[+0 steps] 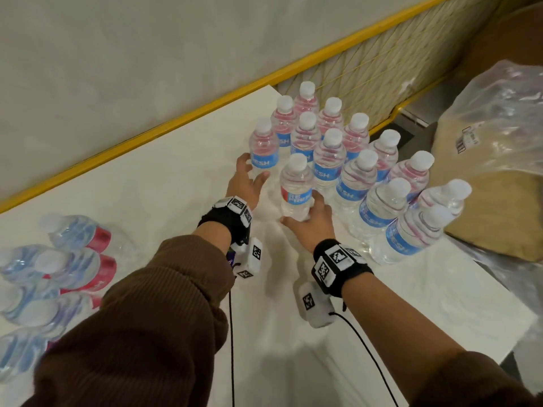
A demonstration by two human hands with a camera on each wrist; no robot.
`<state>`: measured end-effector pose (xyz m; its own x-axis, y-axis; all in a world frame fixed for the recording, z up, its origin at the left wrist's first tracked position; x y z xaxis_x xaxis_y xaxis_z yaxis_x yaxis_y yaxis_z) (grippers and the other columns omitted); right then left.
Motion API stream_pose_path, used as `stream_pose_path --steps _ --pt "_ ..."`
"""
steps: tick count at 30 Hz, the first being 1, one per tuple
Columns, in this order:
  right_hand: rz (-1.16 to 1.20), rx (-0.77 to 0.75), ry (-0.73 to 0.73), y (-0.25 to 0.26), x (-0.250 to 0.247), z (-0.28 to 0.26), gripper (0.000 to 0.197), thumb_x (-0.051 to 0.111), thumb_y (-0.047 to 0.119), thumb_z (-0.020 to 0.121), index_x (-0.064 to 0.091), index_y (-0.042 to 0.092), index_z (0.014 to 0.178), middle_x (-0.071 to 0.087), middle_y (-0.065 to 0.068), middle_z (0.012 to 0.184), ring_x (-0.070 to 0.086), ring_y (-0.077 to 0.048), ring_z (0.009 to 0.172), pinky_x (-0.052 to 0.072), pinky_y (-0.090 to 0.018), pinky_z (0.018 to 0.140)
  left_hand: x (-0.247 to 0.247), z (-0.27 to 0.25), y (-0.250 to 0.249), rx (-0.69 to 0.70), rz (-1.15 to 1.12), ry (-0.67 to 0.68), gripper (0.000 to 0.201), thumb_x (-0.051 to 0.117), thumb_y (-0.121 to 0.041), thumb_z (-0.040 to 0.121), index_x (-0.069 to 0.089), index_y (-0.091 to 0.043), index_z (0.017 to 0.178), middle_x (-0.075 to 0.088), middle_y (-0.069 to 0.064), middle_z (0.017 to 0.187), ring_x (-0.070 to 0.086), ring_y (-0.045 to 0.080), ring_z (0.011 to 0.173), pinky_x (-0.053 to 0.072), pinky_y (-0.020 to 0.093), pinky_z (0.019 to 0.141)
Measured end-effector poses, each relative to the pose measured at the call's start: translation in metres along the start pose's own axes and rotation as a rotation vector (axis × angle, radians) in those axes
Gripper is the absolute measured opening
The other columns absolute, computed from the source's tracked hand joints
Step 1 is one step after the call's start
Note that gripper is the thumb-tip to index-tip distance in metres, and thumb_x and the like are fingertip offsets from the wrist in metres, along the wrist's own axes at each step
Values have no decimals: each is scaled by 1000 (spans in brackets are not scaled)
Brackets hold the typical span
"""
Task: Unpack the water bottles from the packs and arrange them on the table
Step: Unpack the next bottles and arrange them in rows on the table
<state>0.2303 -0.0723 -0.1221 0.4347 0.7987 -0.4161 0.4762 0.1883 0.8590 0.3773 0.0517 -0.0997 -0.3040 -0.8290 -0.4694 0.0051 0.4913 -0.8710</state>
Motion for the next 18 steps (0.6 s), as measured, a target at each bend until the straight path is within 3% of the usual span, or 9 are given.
stream_pose_path --steps 3,7,9,12,15,18 --pt "-66 -34 4 -1 0 -1 76 66 22 81 26 26 146 37 -10 131 46 -24 119 33 -25 102 0 2 4 31 -30 37 67 55 -25 94 17 -17 148 39 11 146 45 24 131 35 27 102" --pt "-27 -16 -44 2 3 1 71 74 35 76 36 23 136 54 -11 112 54 -22 100 42 -27 88 4 2 5 -20 -80 34 83 68 -27 85 14 -19 148 43 10 142 48 24 125 40 34 103" --pt "7 12 -57 2 7 1 70 76 39 73 36 23 129 59 -7 97 59 -22 93 45 -29 78 6 4 5 -4 -51 13 76 68 -27 85 23 -17 146 46 9 140 49 23 124 41 35 103" --pt "25 6 -56 3 10 0 72 74 33 76 34 25 135 57 2 88 59 -18 90 45 -26 79 5 7 8 -12 22 -7 59 60 -25 91 33 -15 143 47 8 140 52 27 122 40 27 97" --pt "0 -14 -33 5 9 -1 70 67 25 82 32 26 142 52 8 70 55 -14 78 43 -24 78 5 8 13 -11 58 -3 57 55 -26 94 32 -15 145 46 7 142 52 26 122 35 20 89" --pt "23 13 -61 6 9 0 66 69 29 81 36 26 138 54 4 71 56 -15 75 43 -24 75 5 8 16 -14 60 -3 59 53 -28 95 28 -17 147 44 7 144 51 26 124 36 24 94"
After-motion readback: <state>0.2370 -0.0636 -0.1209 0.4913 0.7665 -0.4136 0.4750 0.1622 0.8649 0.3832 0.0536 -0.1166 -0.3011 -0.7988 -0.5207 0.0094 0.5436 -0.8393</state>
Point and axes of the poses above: each hand's wrist, its own z-axis towards the middle knuckle, its own x-axis out of the palm, y = z × x, the point moved 8 cm from there along z, towards the middle knuckle
